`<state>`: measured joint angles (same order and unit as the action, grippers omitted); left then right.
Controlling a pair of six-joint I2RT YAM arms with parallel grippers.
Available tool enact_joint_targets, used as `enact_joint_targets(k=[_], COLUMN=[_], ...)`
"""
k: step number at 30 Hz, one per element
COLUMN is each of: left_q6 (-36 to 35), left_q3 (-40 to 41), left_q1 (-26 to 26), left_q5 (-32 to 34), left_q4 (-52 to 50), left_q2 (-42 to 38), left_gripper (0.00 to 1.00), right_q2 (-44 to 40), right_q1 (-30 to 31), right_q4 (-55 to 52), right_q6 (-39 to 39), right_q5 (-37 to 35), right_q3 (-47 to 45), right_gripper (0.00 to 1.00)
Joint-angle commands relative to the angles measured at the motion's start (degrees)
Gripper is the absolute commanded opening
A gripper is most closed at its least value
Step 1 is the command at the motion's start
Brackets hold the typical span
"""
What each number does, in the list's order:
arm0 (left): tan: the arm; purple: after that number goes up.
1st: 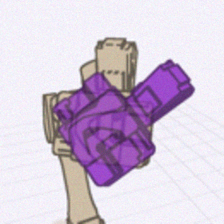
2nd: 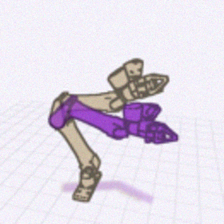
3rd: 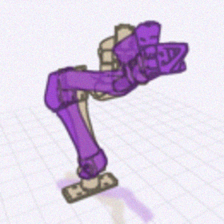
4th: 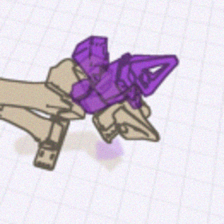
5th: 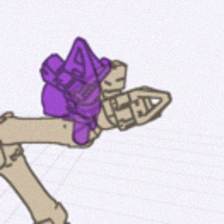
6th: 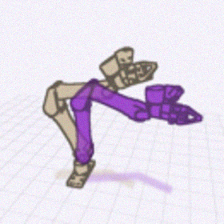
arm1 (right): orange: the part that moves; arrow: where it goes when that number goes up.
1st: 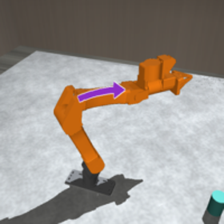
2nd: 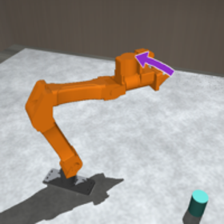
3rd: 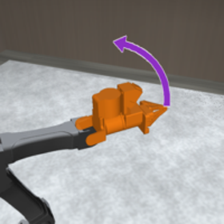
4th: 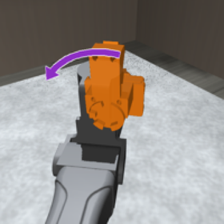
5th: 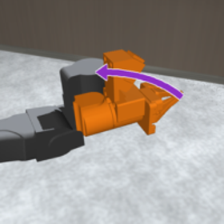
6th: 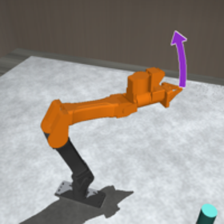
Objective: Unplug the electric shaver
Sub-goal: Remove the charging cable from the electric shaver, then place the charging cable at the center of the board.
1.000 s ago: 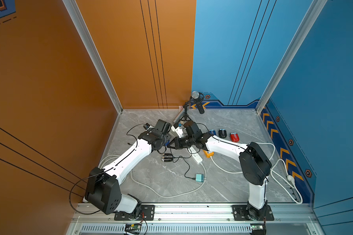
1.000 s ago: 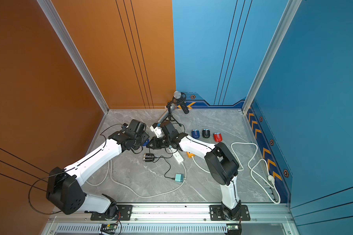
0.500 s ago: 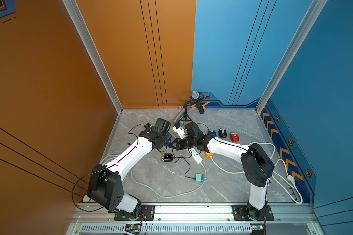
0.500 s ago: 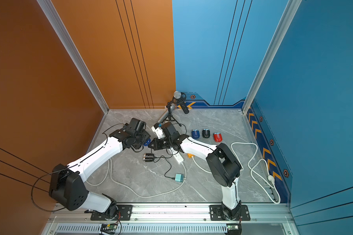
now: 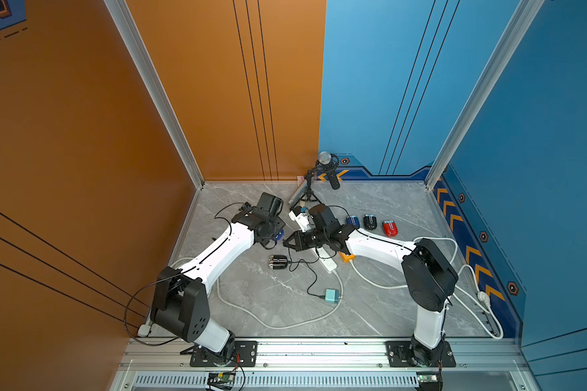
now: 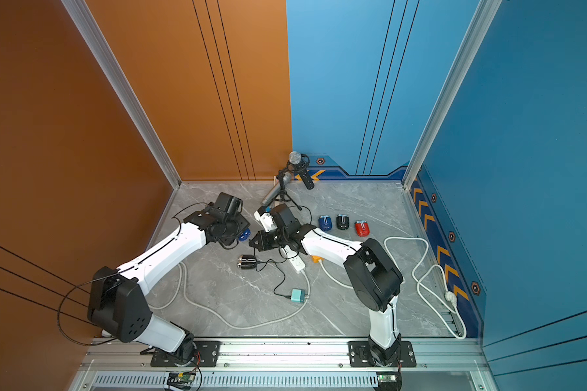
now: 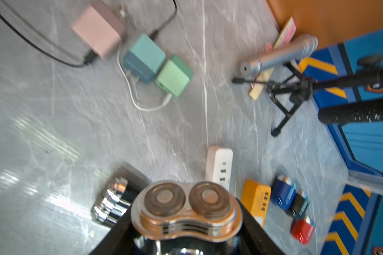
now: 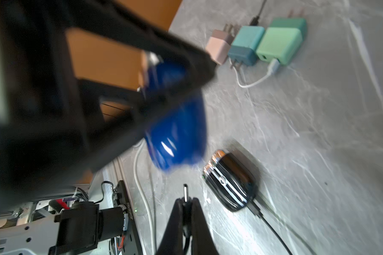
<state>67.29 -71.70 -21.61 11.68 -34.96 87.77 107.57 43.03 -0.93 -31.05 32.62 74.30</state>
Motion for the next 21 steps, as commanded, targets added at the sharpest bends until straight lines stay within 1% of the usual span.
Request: enact_joint_targets(k=[1, 2, 5, 7, 10, 14, 18, 21], left_q6=[-1.38, -1.11, -1.56, -2.22, -3.73, -6.72, -9.82, -11.34], left_q3=[-1.48, -1.34, -1.45, -1.97, -2.05, -0.94, 1.21, 2.93], left_q1=[2.58, 2.62, 2.32, 1.88, 1.70, 1.57, 1.57, 1.66], left_q5=[7.06, 6.91, 6.85, 6.88, 5.74, 4.18, 3.37, 2.81], left_q4=[-0.63, -0.61, -0.55, -0.55, -0.54, -0.58, -0.67, -0.68], left_q2=[0.47, 0.54, 0.72, 0.78, 0.65, -0.67, -3.43, -5.41], left_gripper=[0.45, 0.45, 0.45, 0.45, 0.45, 0.45, 0.45, 0.45], right_q2=[-3.03, -2.69, -1.55, -0.09, 2.87, 5.33, 7.07, 8.21], right_q1=[-0.70, -0.62, -0.40, -0.39, -0.05, 0.66, 2.95, 5.21], right_q4=[2.77, 3.01, 2.79, -0.28, -7.95, -12.54, -18.65, -23.61], right_q6=[-2.26, -2.51, -2.16, -0.88, 2.61, 5.79, 11.55, 16.41], right_q5=[-5.53, -6.45, -5.45, -2.91, 1.32, 4.41, 4.50, 2.68], right_q3=[-3.39, -2.89, -1.13, 0.91, 4.53, 5.12, 7.25, 8.49], right_gripper=[0.03, 0.03, 0.04, 0.06, 0.09, 0.12, 0.13, 0.14])
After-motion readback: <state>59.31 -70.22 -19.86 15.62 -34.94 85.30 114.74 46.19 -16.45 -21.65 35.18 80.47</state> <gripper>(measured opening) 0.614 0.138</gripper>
